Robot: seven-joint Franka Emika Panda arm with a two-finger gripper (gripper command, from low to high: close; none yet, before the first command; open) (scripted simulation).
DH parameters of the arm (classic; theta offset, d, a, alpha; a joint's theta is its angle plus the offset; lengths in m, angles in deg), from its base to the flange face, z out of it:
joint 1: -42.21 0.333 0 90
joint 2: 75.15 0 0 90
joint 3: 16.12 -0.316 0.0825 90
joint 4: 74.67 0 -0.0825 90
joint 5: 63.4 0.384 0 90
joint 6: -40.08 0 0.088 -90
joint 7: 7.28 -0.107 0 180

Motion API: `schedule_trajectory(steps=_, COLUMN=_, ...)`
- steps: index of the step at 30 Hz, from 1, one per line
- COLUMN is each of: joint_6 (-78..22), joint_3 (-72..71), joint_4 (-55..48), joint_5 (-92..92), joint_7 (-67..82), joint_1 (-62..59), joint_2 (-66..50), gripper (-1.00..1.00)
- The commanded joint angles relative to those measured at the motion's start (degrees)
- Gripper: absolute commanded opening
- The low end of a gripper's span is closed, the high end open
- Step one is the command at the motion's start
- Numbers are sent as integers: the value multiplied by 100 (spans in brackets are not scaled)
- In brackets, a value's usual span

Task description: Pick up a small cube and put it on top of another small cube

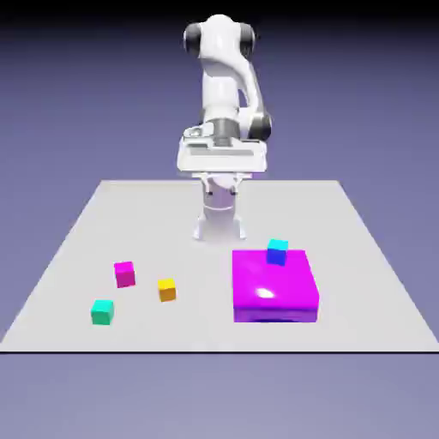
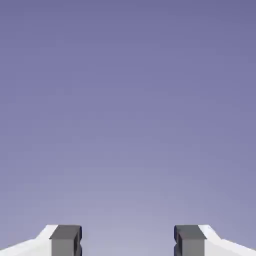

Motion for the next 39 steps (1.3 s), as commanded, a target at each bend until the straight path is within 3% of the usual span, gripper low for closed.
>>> schedule_trajectory(steps=1, joint_6=-200, joint_3=-22, joint_4=-85, joint_5=-250, joint_7=28, joint_1=-48, joint_2=-186, gripper=0)
schedule_trajectory(steps=39, joint_6=-7556, joint_3=-825, joint_4=-3210, joint_5=-9424, joint_7=1061, joint_1=-1832, joint_2=-7010, gripper=0)
